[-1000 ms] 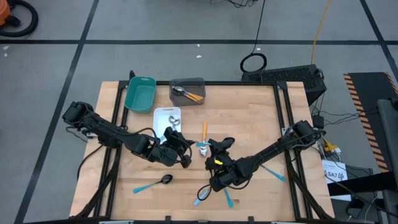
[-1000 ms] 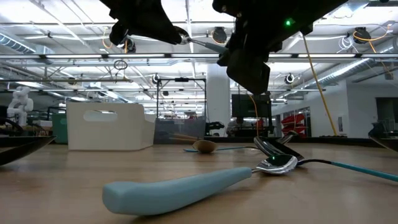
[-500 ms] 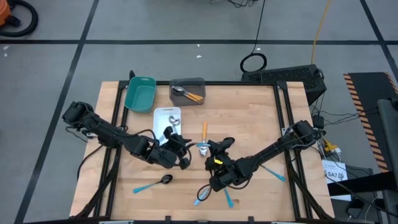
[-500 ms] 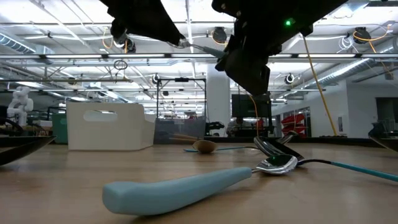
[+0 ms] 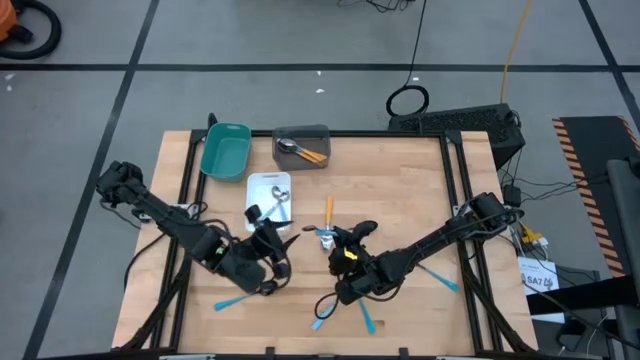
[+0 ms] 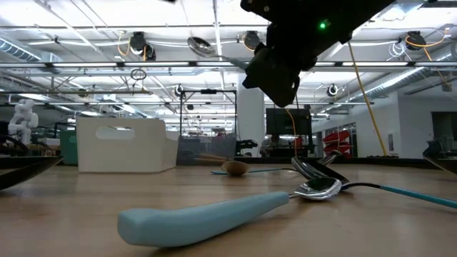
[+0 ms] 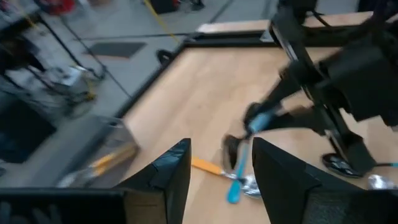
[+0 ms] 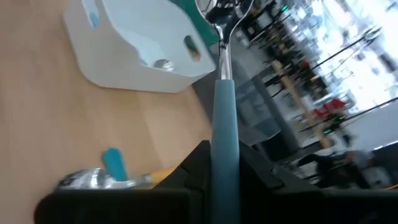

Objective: Sort silverware by color (type)
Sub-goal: Put the light blue spoon into the white bin

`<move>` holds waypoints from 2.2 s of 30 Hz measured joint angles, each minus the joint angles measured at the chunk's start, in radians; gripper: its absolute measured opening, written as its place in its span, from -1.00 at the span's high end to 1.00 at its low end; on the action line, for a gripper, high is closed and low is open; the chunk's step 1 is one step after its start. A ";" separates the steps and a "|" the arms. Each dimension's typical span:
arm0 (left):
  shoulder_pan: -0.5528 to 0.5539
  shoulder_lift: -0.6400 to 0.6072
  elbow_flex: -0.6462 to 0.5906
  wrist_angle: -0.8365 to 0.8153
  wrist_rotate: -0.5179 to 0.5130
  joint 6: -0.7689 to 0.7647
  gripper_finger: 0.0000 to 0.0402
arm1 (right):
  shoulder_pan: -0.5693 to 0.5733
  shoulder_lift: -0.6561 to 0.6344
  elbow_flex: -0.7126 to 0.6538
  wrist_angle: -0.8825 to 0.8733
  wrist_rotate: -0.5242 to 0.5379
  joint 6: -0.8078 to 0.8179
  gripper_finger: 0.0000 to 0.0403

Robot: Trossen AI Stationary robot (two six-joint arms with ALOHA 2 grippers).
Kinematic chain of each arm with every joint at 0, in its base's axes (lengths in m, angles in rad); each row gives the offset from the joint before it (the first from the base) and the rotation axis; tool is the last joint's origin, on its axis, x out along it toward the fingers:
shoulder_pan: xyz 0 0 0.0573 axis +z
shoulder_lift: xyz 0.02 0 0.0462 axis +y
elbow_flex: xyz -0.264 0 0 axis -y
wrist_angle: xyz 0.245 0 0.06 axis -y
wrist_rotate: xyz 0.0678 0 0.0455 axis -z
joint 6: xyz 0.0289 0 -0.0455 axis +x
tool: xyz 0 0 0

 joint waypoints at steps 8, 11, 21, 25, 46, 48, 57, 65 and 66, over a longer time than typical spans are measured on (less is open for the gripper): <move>-0.102 0.000 0.023 -0.178 -0.185 -0.071 0.15 | -0.043 -0.019 0.000 -0.001 -0.107 0.110 0.79; -0.114 0.001 0.023 -0.211 -0.183 -0.099 0.15 | -0.060 -0.065 0.000 -0.003 -0.178 0.114 0.78; -0.112 0.001 0.023 -0.218 -0.164 -0.184 0.15 | -0.100 -0.199 0.000 -0.009 -0.332 0.081 0.77; -0.125 0.001 0.023 -0.221 -0.146 -0.227 0.15 | -0.114 -0.214 -0.021 0.045 -0.387 0.087 0.77; -0.132 0.045 0.022 -0.202 -0.153 -0.346 0.15 | -0.139 -0.212 -0.413 1.064 -0.486 0.084 0.77; -0.120 0.066 0.022 -0.183 -0.158 -0.356 0.15 | -0.138 -0.207 -0.413 1.089 -0.486 0.071 0.77; -0.097 0.167 0.022 -0.036 -0.158 -0.361 0.15 | -0.136 -0.128 -0.412 1.225 -0.491 0.007 0.77; -0.099 0.208 0.022 0.030 -0.163 -0.368 0.15 | -0.128 -0.080 -0.412 1.278 -0.492 0.004 0.77; -0.096 0.208 0.022 0.030 -0.165 -0.375 0.15 | -0.128 -0.074 -0.412 1.294 -0.492 0.005 0.77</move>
